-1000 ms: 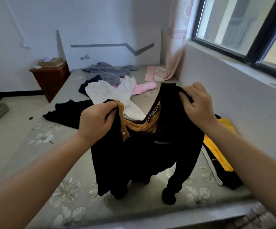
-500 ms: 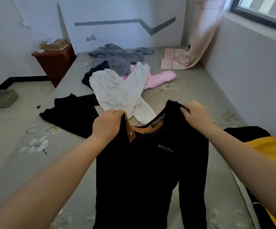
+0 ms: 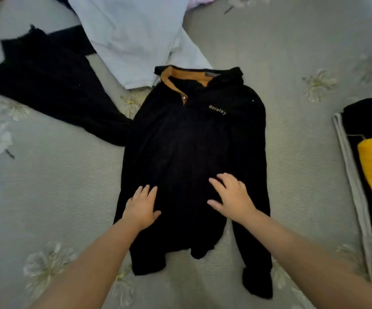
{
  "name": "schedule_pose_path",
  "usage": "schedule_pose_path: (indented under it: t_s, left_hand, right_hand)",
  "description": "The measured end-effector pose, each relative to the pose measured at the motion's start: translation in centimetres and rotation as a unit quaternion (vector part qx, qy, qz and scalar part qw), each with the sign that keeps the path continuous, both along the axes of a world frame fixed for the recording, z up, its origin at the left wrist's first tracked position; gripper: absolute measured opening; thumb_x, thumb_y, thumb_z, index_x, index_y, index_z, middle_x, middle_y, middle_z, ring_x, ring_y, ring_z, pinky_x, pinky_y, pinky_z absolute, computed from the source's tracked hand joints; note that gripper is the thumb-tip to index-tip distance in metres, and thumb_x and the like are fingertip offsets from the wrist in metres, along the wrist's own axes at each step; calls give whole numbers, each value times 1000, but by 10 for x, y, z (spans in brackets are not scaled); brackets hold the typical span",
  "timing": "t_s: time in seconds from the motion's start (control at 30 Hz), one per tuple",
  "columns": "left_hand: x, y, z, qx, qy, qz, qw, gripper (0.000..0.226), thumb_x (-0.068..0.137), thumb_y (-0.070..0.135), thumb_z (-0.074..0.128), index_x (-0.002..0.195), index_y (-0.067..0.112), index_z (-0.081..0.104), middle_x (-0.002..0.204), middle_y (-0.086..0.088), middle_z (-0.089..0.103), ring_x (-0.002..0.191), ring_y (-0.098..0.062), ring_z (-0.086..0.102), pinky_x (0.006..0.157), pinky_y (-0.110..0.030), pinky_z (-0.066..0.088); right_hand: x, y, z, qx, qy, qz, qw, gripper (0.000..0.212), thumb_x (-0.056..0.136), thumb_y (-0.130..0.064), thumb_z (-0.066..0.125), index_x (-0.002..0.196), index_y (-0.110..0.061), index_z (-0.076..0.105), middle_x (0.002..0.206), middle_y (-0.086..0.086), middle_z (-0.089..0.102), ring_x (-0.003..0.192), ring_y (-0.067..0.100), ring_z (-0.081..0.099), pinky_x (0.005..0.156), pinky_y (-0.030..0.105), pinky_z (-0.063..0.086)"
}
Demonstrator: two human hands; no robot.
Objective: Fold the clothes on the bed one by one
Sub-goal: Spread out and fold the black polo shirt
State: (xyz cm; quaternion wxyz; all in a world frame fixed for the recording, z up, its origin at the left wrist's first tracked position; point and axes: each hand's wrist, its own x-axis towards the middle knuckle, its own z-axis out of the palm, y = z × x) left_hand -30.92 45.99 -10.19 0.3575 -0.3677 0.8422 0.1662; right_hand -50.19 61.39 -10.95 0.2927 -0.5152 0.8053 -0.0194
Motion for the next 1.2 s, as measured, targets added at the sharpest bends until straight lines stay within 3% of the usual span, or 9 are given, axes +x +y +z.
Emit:
schedule_pose_path:
  t_s: [0.13, 0.2, 0.3, 0.5, 0.67, 0.8, 0.9, 1.07, 1.2]
  left_hand:
    - [61, 32, -32, 7, -49, 37, 998, 89, 84, 52, 54, 145, 30, -8, 154, -5, -14, 141, -29, -7, 110, -45, 22]
    - [77, 38, -38, -2, -31, 59, 998, 93, 81, 56, 55, 144, 33, -8, 153, -4, -16, 141, -28, -8, 109, -45, 24]
    - [93, 42, -46, -27, 39, 68, 997, 94, 78, 55, 59, 146, 30, 0, 153, -9, 4, 138, -29, 9, 108, -41, 27]
    - [119, 64, -53, -26, 122, 52, 991, 107, 68, 60, 66, 146, 14, 9, 146, -8, 28, 130, -26, 29, 104, -36, 29]
    - [136, 76, -60, -40, 219, 47, 974, 38, 86, 19, 61, 122, 6, 56, 115, -16, 56, 105, -33, 49, 84, -38, 39]
    - [142, 71, -55, 2, 252, 30, 967, 23, 82, -9, 55, 103, -7, 64, 95, -27, 59, 91, -41, 54, 75, -45, 44]
    - [153, 57, -48, -10, 156, -51, 986, 31, 87, -2, 47, 116, 3, 59, 107, -17, 55, 99, -32, 52, 80, -38, 44]
    - [168, 39, -31, -34, 25, -104, 994, 28, 91, 14, 43, 116, 13, 55, 110, -7, 52, 102, -24, 51, 79, -30, 42]
    - [170, 43, -30, -90, 158, -25, 983, 33, 88, 28, 55, 112, 6, 57, 114, -12, 53, 105, -27, 48, 87, -35, 40]
  right_hand:
    - [71, 49, -36, 94, -54, 111, 988, 86, 79, -57, 55, 146, -32, 7, 155, 8, -10, 142, 27, -9, 112, 51, 0]
    - [84, 54, -32, 64, -26, 123, 990, 78, 68, -40, 75, 136, -29, 40, 150, 15, 25, 138, 33, 23, 108, 52, 23]
    - [93, 57, -39, -121, 8, 30, 992, 53, 34, 2, 85, 84, -11, 75, 98, 14, 70, 93, 36, 66, 69, 49, 53]
    - [93, 73, -14, -198, -97, -181, 958, 34, 73, 15, 55, 106, 12, 61, 109, 26, 62, 108, 40, 55, 95, 39, 37]
    - [80, 124, 12, -120, 20, -115, 986, 40, 64, 21, 50, 102, 13, 62, 96, 29, 64, 96, 44, 60, 87, 46, 44]
    - [73, 154, 25, -71, 69, -20, 995, 47, 43, 34, 60, 83, 12, 69, 67, 29, 60, 59, 44, 59, 53, 47, 51]
    - [76, 167, 24, -36, 71, 7, 997, 38, 42, 32, 64, 75, 13, 69, 68, 30, 59, 60, 47, 59, 49, 50, 52]
    - [95, 171, 9, 187, 117, -20, 975, 37, 83, -7, 47, 119, -6, 55, 118, 10, 51, 111, 26, 47, 84, 30, 42]
    - [128, 158, 2, 201, 181, -47, 962, 36, 83, -28, 56, 114, -12, 52, 115, 6, 51, 110, 26, 48, 87, 35, 40]
